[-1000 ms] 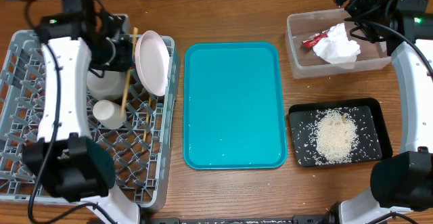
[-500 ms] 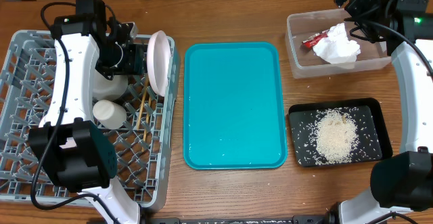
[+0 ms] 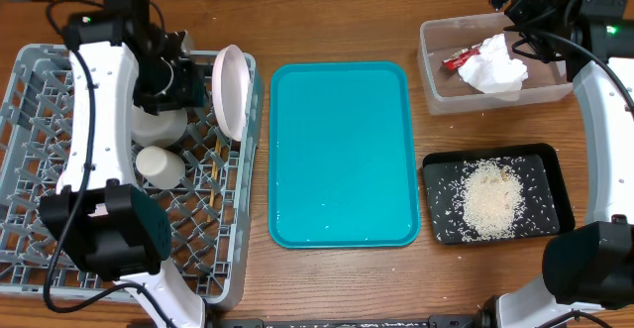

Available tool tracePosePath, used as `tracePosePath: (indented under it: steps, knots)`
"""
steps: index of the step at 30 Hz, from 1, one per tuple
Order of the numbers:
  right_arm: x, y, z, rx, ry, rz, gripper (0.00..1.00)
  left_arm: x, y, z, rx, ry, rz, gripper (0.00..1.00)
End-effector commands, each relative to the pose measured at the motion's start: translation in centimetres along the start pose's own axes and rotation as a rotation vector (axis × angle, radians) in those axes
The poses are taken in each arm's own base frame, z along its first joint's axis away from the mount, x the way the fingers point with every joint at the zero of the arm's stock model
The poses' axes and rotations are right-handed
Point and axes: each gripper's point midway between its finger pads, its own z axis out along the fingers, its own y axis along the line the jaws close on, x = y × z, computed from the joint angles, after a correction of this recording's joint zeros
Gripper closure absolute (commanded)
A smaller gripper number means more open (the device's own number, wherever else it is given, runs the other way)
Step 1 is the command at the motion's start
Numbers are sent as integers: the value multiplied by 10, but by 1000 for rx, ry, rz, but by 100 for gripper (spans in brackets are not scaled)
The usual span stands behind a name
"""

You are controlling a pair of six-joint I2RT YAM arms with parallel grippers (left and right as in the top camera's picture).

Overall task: Sort waste into correct bins and load items into the dishwasher
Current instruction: 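Carry the chopstick to the dish rack and insert it beside the plate, then release the chopstick and raise the left gripper out of the rack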

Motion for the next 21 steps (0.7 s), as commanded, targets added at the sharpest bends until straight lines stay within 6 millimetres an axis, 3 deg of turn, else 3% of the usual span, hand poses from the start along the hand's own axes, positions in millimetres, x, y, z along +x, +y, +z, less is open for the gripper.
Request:
tracePosePath:
  steps: [1, 6, 8, 12, 17, 21]
  knots:
    - [-5, 5, -6, -9, -23, -14, 0, -7, -3, -31, -15, -71, -55, 26]
    - [-5, 5, -6, -9, -23, -14, 0, 4, 18, -79, -179, -192, -173, 14]
    - [-5, 5, -6, -9, -23, -14, 0, 14, 32, -101, -251, -241, -255, 0]
    - [-5, 5, -6, -9, -23, -14, 0, 32, 48, -137, -292, -336, -370, 0]
    - [-5, 5, -6, -9, -23, -14, 0, 45, 61, -167, -299, -438, -499, 0]
    - [-5, 5, -6, -8, -23, -14, 0, 57, 88, -183, -355, -521, -795, 0]
